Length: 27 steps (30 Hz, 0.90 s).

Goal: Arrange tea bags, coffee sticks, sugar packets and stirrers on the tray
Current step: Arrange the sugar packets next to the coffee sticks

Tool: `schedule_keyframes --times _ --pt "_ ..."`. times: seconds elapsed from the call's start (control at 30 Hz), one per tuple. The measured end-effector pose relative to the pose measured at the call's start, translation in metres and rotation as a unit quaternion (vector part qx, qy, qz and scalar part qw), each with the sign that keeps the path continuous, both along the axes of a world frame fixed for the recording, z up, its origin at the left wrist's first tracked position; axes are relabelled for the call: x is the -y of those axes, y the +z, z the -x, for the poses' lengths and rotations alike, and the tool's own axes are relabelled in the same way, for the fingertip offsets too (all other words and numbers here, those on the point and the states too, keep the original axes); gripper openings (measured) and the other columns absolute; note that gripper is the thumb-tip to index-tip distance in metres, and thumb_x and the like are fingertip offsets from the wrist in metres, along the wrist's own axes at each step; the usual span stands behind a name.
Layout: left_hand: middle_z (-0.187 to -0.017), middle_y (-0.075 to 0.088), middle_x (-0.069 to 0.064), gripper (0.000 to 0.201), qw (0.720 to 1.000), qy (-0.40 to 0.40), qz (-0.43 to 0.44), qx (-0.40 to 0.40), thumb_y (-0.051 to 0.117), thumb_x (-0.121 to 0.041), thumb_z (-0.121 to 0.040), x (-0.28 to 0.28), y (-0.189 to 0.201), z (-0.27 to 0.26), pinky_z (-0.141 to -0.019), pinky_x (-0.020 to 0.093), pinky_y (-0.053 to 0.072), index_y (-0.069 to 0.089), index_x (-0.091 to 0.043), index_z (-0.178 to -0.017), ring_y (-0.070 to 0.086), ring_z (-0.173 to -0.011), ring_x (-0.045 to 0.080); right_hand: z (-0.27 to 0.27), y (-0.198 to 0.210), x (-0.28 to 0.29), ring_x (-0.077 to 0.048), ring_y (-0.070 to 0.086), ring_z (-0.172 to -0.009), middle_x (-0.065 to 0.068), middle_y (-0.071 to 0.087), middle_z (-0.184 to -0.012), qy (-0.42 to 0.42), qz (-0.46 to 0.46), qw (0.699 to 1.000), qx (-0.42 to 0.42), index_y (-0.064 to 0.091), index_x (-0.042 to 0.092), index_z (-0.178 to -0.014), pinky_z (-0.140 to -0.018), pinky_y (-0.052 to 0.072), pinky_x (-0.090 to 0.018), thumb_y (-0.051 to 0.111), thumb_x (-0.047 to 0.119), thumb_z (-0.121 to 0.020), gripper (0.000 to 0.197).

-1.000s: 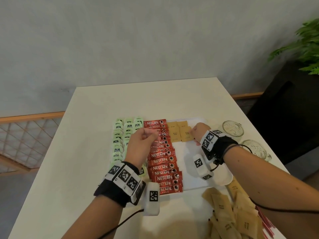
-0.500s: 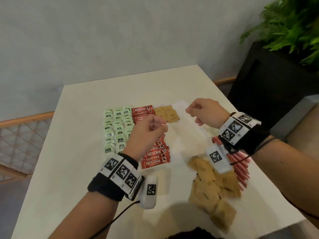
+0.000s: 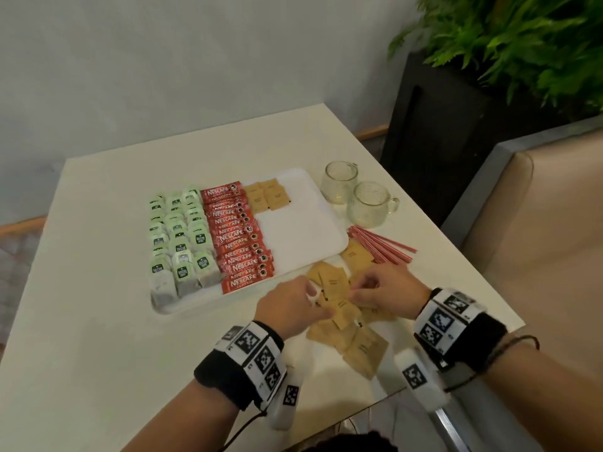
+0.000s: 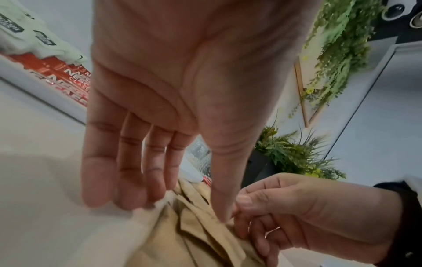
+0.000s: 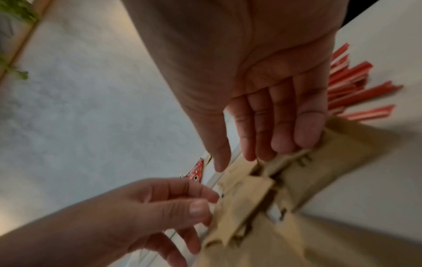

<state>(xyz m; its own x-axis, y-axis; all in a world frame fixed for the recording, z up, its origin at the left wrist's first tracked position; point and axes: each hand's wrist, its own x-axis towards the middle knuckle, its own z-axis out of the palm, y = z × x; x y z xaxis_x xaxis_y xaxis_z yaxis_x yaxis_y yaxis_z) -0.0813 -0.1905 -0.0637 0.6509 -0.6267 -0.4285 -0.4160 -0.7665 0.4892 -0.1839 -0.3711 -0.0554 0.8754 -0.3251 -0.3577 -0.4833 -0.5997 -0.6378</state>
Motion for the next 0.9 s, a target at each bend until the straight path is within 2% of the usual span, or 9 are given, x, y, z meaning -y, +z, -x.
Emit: schedule_keyframes --times 0.1,0.17,0.23,0.3,0.33,0.43,0.63,0.77,0.9 --pt "-0.114 0.058 -0.008 0.073 1.000 0.004 -0.013 0.012 0.074 -0.066 -0.067 0.006 -0.002 0.010 -0.084 0.031 0.049 0.048 -0.030 -0.123 0.060 -0.101 0.014 0.000 -0.005 -0.009 -0.003 0.063 -0.076 0.011 0.068 -0.077 -0.002 0.039 0.999 -0.015 0.071 0.024 -0.083 -0.070 0.049 -0.020 0.079 0.052 -0.067 0.033" --pt "-0.117 0.057 -0.007 0.075 1.000 0.003 -0.012 0.027 0.076 -0.065 -0.066 0.009 -0.002 0.016 -0.086 0.032 0.049 0.047 -0.030 -0.126 0.060 -0.104 0.015 -0.001 -0.004 -0.015 -0.014 0.066 -0.081 0.002 0.072 -0.083 0.012 0.065 0.998 -0.020 0.072 0.016 -0.088 -0.077 0.054 -0.032 0.078 0.054 -0.064 0.045" --pt "-0.116 0.056 -0.006 0.074 0.999 0.005 -0.011 0.036 0.075 -0.064 -0.066 0.011 -0.002 0.020 -0.085 0.032 0.049 0.046 -0.030 -0.125 0.059 -0.104 0.016 -0.002 -0.004 -0.020 -0.024 0.065 -0.074 -0.009 0.071 -0.077 0.037 0.081 0.996 -0.026 0.070 0.005 -0.080 -0.070 0.054 -0.039 0.076 0.052 -0.065 0.049" --pt "-0.115 0.056 -0.006 0.073 0.999 0.011 -0.013 0.036 0.077 -0.061 -0.066 0.011 -0.002 0.021 -0.082 0.032 0.048 0.046 -0.029 -0.125 0.059 -0.103 0.016 -0.004 -0.006 -0.022 -0.021 0.049 -0.050 -0.006 0.052 -0.051 0.049 0.087 0.995 -0.031 0.055 0.008 -0.054 -0.051 0.040 -0.033 0.077 0.047 -0.068 0.047" --pt "-0.115 0.056 -0.006 0.073 0.999 0.017 -0.012 0.031 0.077 -0.058 -0.067 0.011 -0.002 0.022 -0.081 0.031 0.047 0.046 -0.028 -0.125 0.059 -0.102 0.017 -0.006 -0.007 -0.023 -0.017 0.038 -0.044 0.000 0.040 -0.044 0.057 0.083 0.994 -0.034 0.044 0.013 -0.047 -0.047 0.031 -0.029 0.077 0.043 -0.070 0.050" --pt "-0.115 0.056 -0.005 0.075 0.999 0.022 -0.007 0.022 0.079 -0.053 -0.069 0.011 0.000 0.022 -0.080 0.030 0.046 0.044 -0.025 -0.128 0.060 -0.103 0.017 -0.011 -0.008 -0.026 -0.013 0.029 -0.046 0.005 0.029 -0.046 0.058 0.057 0.996 -0.030 0.033 0.019 -0.046 -0.048 0.025 -0.027 0.079 0.034 -0.073 0.055" --pt "-0.103 0.054 -0.009 0.058 1.000 0.014 -0.011 0.013 0.080 -0.048 -0.071 0.003 0.001 0.019 -0.080 0.028 0.046 0.053 -0.026 -0.117 0.057 -0.095 0.013 -0.005 0.001 -0.015 -0.011 0.036 -0.052 0.005 0.038 -0.055 0.049 0.049 0.996 -0.048 0.043 0.018 -0.055 -0.049 0.029 -0.022 0.079 0.034 -0.075 0.044" --pt "-0.101 0.055 -0.006 0.046 0.999 0.044 0.002 0.006 0.082 -0.043 -0.069 -0.002 0.000 0.017 -0.078 0.028 0.048 0.055 -0.023 -0.102 0.058 -0.091 0.014 0.006 0.013 0.001 -0.011 0.043 -0.058 0.003 0.045 -0.061 0.007 0.049 0.998 -0.026 0.048 0.017 -0.061 -0.056 0.037 -0.023 0.079 0.034 -0.075 0.038" --pt "-0.105 0.060 -0.005 0.046 0.999 0.041 -0.001 0.012 0.079 -0.041 -0.073 -0.008 -0.001 0.014 -0.081 0.031 0.048 0.052 -0.023 -0.105 0.059 -0.095 0.016 0.015 0.013 0.009 -0.011 0.048 -0.056 -0.001 0.052 -0.063 -0.003 0.026 1.000 0.002 0.057 0.004 -0.070 -0.057 0.043 -0.024 0.075 0.030 -0.081 0.033"
